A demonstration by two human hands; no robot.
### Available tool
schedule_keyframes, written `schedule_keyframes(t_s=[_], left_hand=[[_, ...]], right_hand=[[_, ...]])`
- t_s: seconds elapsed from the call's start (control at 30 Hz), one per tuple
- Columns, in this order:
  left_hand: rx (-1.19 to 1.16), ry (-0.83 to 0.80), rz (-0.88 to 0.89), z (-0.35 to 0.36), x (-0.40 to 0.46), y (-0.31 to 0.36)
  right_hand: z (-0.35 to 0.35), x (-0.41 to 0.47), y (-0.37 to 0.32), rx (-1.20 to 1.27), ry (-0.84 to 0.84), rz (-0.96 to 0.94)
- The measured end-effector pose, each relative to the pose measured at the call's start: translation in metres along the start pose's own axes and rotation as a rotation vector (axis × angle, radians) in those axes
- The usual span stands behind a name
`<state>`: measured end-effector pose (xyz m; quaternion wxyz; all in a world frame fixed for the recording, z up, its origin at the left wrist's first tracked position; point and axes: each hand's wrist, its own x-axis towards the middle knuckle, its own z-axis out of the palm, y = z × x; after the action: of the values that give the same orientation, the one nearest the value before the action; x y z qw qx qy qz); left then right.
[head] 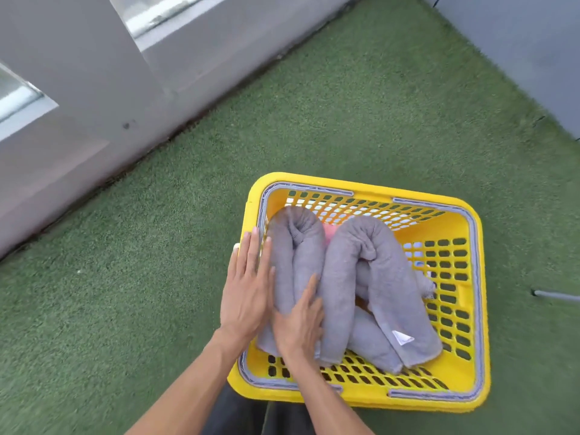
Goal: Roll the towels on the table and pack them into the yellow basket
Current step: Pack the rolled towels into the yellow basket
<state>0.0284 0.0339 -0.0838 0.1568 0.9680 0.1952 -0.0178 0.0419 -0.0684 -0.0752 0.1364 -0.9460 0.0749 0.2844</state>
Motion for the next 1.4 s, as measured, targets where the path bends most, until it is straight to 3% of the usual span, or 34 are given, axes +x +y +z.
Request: schedule_keyframes(t_s=[0.17, 0.37, 0.5, 0.63, 0.7, 0.8, 0.9, 1.17, 1.27, 1.4], left_hand=[[0.048, 0.007, -0.039, 0.003, -0.002, 0.004], [0.098, 0.074, -0.049, -0.002, -0.006, 0.023], [-0.062, 0.074, 0.019, 0.021, -0.022, 0.080], [-0.274, -0.153, -0.226, 0.051, -0.037, 0.147], [-0.255, -0.232, -0.337, 0.062, -0.037, 0.169], [-0.262, -0.286, -0.520, 0.070, -0.032, 0.179], [-0.319, -0.295, -0.636, 0.069, -0.028, 0.179], [-0.479, -0.011, -0.538, 0.007, -0.030, 0.174], [-0.331, 0.067, -0.510, -0.021, -0.028, 0.138], [-0.179, 0.045, -0.513, -0.032, -0.026, 0.094]], right_hand=[[0.031, 0.012, 0.003, 0.011, -0.111, 0.009], [-0.007, 0.021, 0.041, 0.264, -0.232, -0.210], [-0.062, 0.047, 0.091, 0.273, 0.043, -0.320], [-0.107, 0.090, 0.143, -0.098, 0.316, -0.247], [-0.120, 0.110, 0.163, -0.149, 0.230, -0.145], [-0.121, 0.129, 0.182, -0.009, 0.030, -0.103], [-0.121, 0.137, 0.187, 0.107, -0.032, -0.102], [-0.152, 0.098, 0.152, 0.384, -0.205, -0.244], [-0.150, 0.088, 0.123, 0.465, -0.252, -0.284], [-0.113, 0.064, 0.082, 0.537, -0.216, -0.316]])
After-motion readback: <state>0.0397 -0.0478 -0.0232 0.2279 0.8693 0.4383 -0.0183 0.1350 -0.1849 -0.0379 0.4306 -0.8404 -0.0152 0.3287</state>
